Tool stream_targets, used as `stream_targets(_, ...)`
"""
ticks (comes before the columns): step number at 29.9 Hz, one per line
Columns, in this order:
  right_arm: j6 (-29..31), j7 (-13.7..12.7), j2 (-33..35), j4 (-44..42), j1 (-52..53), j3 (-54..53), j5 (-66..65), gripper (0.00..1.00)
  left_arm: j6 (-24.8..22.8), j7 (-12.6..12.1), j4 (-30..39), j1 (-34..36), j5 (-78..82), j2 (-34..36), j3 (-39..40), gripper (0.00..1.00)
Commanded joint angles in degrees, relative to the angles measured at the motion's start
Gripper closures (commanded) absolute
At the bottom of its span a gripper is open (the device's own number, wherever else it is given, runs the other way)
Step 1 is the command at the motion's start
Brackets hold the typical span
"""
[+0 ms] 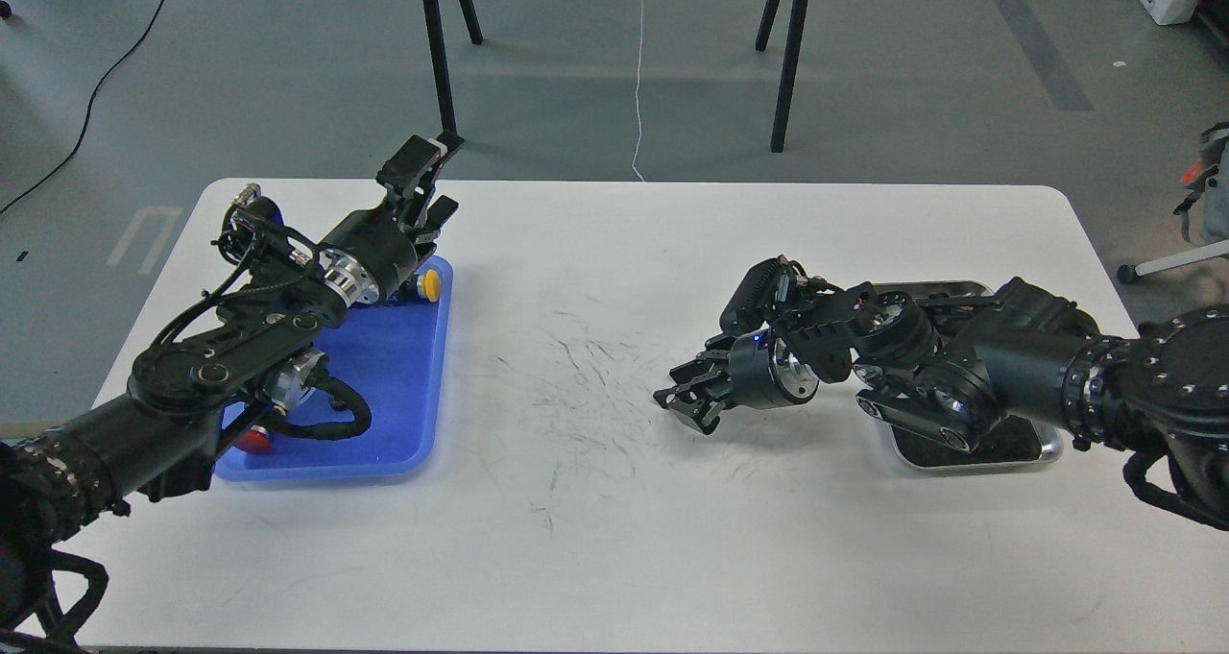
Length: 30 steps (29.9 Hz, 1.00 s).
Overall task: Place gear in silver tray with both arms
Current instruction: 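Close the right gripper around the black gear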
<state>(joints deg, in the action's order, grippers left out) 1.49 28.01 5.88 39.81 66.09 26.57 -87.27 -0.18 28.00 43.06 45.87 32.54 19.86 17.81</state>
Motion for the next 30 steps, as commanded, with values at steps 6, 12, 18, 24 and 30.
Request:
stream_targets(6,0.4,0.0,0.3,-0.1,0.3,0.8,-0.1,0.71,0.0,0.0,0.0,0.0,0.1,0.0,-0.1,0.0)
stream_targets(12,0.8,0.0,0.4,0.0,0.4,1.8,-0.2,0.71,0.0,0.0,0.0,0.0,0.1,0.0,-0.1,0.0)
stream_targets(18,1.1,0.0,0.5,0.1,1.1,3.3,-0.4,0.7,0.0,0.0,-0.2,0.1,0.1,0.0,-0.1,0.0)
stream_targets(24,1.1,0.0,0.5,0.0,1.8,3.4,-0.4,0.75,0.0,0.0,-0.3,0.2,0.1,0.0,-0.1,0.0)
stream_targets(30,1.1,0.0,0.7,-0.2,2.1,3.5,-0.3,0.76,0.0,0.0,-0.4,0.2,0.2,-0.1,-0.1,0.0)
